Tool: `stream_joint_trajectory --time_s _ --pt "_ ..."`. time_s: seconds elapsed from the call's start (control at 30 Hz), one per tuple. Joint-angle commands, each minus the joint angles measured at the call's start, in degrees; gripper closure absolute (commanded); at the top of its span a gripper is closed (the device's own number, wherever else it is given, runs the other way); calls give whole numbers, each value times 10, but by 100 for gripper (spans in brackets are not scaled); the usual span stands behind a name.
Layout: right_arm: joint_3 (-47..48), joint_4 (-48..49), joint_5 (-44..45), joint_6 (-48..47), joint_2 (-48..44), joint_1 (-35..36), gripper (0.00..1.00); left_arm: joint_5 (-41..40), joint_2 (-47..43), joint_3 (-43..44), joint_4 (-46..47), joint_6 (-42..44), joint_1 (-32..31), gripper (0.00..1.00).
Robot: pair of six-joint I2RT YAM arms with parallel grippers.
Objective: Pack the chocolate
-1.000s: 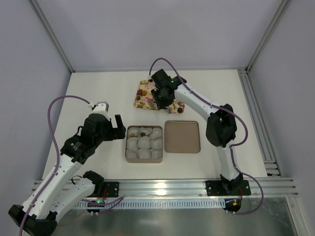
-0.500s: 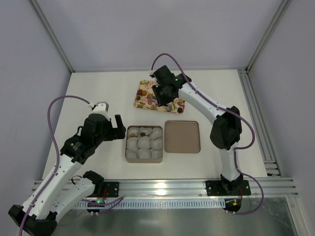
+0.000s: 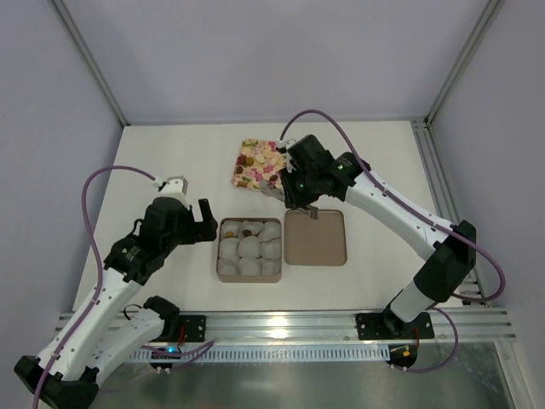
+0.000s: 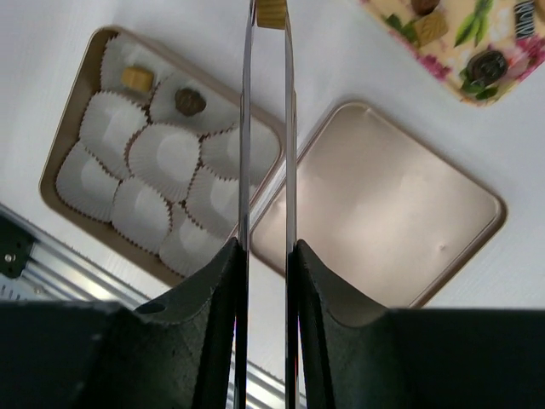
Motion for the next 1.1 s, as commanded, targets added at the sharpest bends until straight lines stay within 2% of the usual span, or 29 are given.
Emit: stream_joint_trajectory --time_s 0.0,0.17,0.37,0.97,1.07 --pt "-50 26 3 29 -64 34 68 -5 -6 0 3 1 2 0" --pt "-117 23 24 51 -121 70 68 -2 -7 0 4 1 2 0" --pt "-157 23 40 67 -134 100 68 -1 -6 -1 4 1 2 0" --pt "-180 22 56 63 -112 117 66 -2 -4 0 4 1 2 0" --pt "-181 19 57 61 -112 118 63 -2 -3 -1 4 1 2 0"
